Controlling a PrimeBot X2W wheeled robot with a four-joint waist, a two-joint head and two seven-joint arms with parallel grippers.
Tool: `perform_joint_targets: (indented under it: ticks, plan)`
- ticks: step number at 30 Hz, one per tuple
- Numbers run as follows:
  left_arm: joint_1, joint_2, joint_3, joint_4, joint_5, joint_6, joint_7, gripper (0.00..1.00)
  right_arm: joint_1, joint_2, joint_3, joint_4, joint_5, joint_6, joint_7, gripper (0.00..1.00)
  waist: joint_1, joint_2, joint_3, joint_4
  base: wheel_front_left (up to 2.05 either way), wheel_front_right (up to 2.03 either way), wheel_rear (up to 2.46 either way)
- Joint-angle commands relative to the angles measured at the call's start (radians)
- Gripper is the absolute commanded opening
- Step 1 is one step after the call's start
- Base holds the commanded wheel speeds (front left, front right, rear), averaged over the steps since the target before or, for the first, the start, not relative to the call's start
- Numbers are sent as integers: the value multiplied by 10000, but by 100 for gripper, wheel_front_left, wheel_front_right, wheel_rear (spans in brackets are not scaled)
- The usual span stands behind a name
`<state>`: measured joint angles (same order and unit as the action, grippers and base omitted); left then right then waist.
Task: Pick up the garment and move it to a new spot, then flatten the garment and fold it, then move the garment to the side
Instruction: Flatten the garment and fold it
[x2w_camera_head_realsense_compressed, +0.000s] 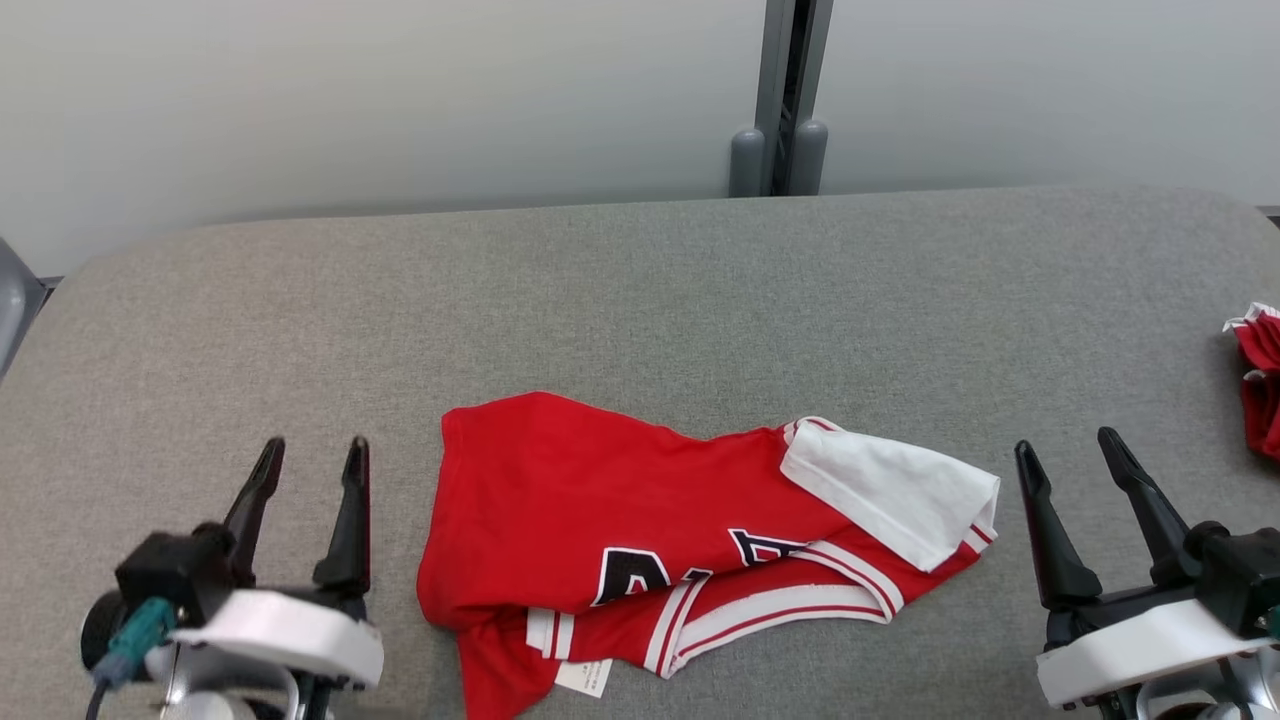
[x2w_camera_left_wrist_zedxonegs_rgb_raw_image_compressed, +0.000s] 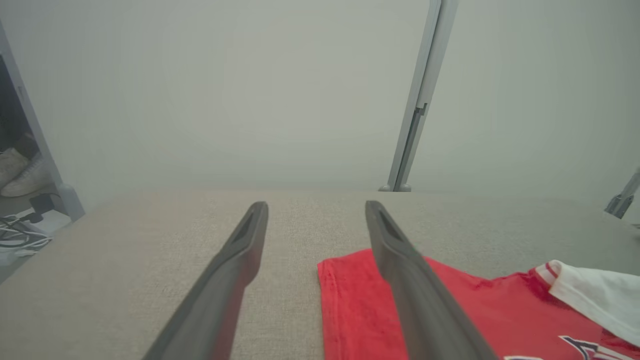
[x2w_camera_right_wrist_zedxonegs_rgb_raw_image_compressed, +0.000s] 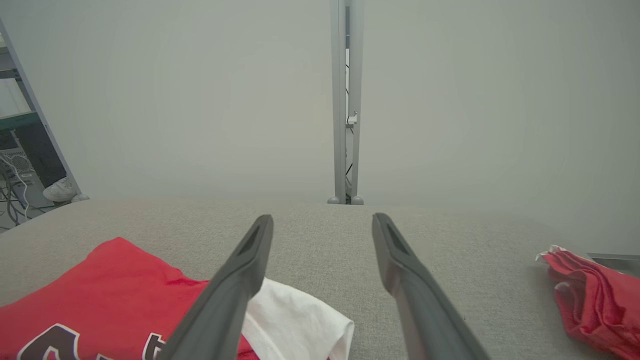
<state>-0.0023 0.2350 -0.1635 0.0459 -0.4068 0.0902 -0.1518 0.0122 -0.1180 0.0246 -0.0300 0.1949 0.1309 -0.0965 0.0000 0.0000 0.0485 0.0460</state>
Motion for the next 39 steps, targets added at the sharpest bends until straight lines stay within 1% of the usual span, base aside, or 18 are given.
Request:
perform_joint_targets:
  ticks: [1, 4, 8, 11, 12, 15, 16, 21, 23, 26, 27, 28, 29, 30, 34, 39]
  plan:
    - [-820, 79, -89, 161, -183, -247, 400, 100, -137, 1, 20, -129, 81, -3, 49, 100, 0, 0, 289, -66, 0, 0, 0]
    - [-1972, 139, -312, 912, -539, -716, 1285, 100, -340, 30, 126, -195, 56, -3, 69, 100, 0, 0, 675, -244, 0, 0, 0]
    - [-3403, 62, -534, 2735, -1354, -1488, 2650, 100, -678, 67, 368, -139, 85, -3, -2, 100, 0, 0, 1202, -661, 0, 0, 0]
    - [-4223, 27, -666, 4245, -1878, -1859, 3413, 100, -877, 112, 484, 1, 109, -3, -123, 100, 0, 0, 1518, -970, 0, 0, 0]
    - [-4461, 11, -609, 4640, -2083, -1937, 3484, 100, -938, 138, 519, 30, 122, -3, -144, 100, 0, 0, 1622, -1067, 0, 0, 0]
    - [-4980, 126, -684, 5885, -2399, -2088, 3722, 100, -1083, 204, 557, 186, 159, -3, -263, 100, 0, 0, 1877, -1320, 0, 0, 0]
    - [-4980, 126, -684, 5885, -2399, -2088, 3722, 100, -1083, 204, 557, 186, 159, -3, -263, 100, 0, 0, 1877, -1320, 0, 0, 0]
    - [-5616, 292, -953, 7339, -2565, -2184, 3822, 100, -1227, 274, 548, 363, 154, -3, -407, 100, 0, 0, 2134, -1512, 0, 0, 0]
    - [-5743, 293, -1031, 7809, -2550, -2183, 3700, 100, -1265, 284, 559, 433, 164, -3, -451, 100, 0, 0, 2176, -1547, 0, 0, 0]
    - [-5869, 179, -1217, 8441, -2681, -2193, 3837, 100, -1324, 298, 573, 497, 195, -3, -473, 100, 0, 0, 2210, -1575, 0, 0, 0]
    - [-5923, 133, -1280, 8546, -2747, -2189, 3787, 82, -1342, 300, 566, 515, 219, -3, -484, 100, 0, 0, 2214, -1572, 0, 0, 0]
    - [-5961, 74, -1386, 8569, -2814, -2193, 3765, 4, -1360, 301, 556, 530, 227, -3, -490, 100, 0, 0, 2213, -1563, 0, 0, 0]
    - [-5976, 33, -1552, 8548, -2883, -2197, 3806, 0, -1377, 300, 537, 546, 236, -3, -484, 100, 0, 0, 2207, -1551, 0, 0, 0]
    - [-6000, 30, -1701, 8455, -2940, -2214, 3726, 0, -1387, 297, 503, 553, 245, -3, -485, 100, 0, 0, 2201, -1529, 0, 0, 0]
    - [-6215, 332, -1990, 8032, -3103, -2213, 3046, 0, -1333, 307, 352, 557, 251, -3, -494, 100, 0, 0, 2135, -1390, 0, 0, 0]
    - [-6189, 717, -2101, 7112, -2941, -2215, 1732, 0, -1164, 320, 142, 513, 323, -3, -434, 100, 0, 0, 1973, -1136, 0, 0, 0]
